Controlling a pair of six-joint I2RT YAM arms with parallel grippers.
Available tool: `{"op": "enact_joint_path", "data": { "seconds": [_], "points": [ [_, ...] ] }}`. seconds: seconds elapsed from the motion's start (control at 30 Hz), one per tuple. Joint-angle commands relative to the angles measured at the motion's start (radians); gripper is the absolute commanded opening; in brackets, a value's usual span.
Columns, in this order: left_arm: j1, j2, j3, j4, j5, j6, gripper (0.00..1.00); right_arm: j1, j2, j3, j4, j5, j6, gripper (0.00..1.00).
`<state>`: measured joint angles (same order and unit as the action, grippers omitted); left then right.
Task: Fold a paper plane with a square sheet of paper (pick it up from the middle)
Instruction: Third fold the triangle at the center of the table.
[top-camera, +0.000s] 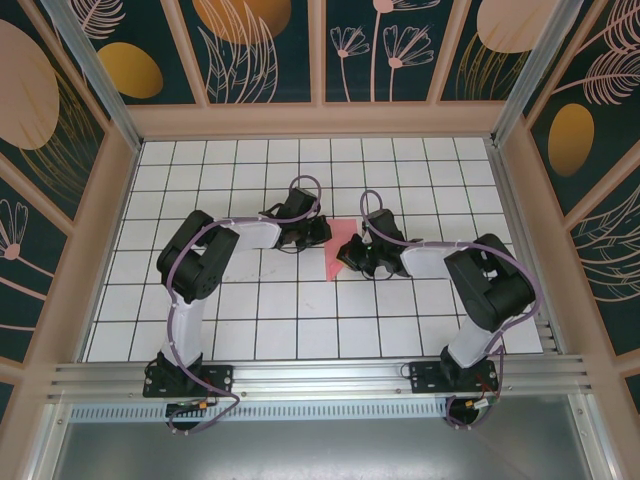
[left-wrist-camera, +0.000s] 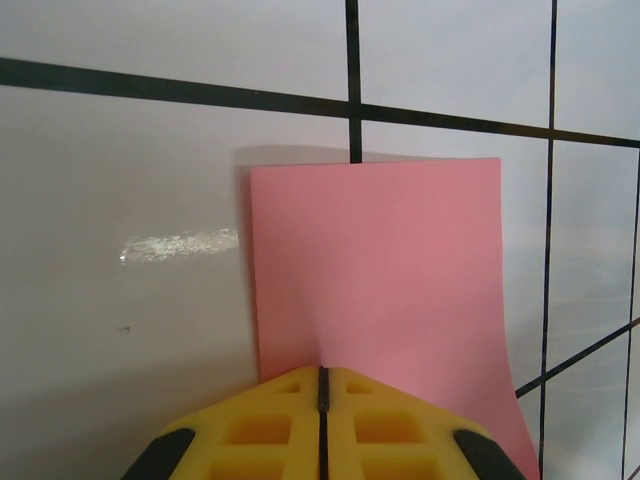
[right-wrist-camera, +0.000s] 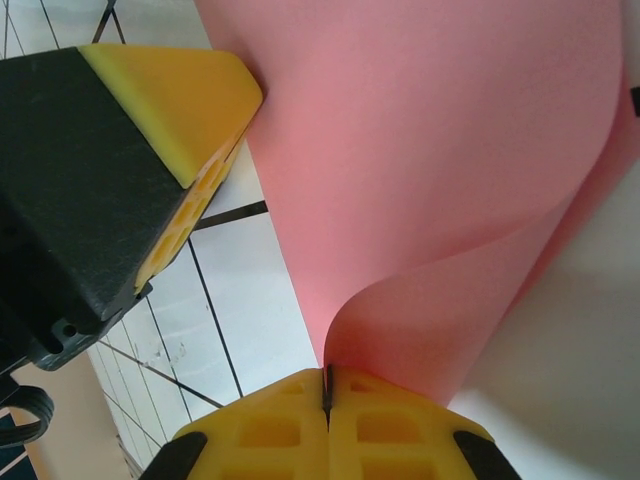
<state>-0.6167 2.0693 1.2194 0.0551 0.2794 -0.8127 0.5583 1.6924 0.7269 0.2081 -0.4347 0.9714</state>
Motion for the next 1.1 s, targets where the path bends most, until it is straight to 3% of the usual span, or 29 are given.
{"op": "enact_joint_path", "data": {
  "seconds": [0.0, 1.07],
  "points": [
    [-0.002, 0.029, 0.006, -0.055, -0.006, 0.017, 0.1, 0.005, 0.027, 0.025, 0.042, 0.022, 0.001, 0.05],
    [-0.002, 0.045, 0.002, -0.055, 0.007, 0.023, 0.1, 0.003, 0.1, 0.055, 0.076, 0.026, -0.009, 0.05]
  ]
}}
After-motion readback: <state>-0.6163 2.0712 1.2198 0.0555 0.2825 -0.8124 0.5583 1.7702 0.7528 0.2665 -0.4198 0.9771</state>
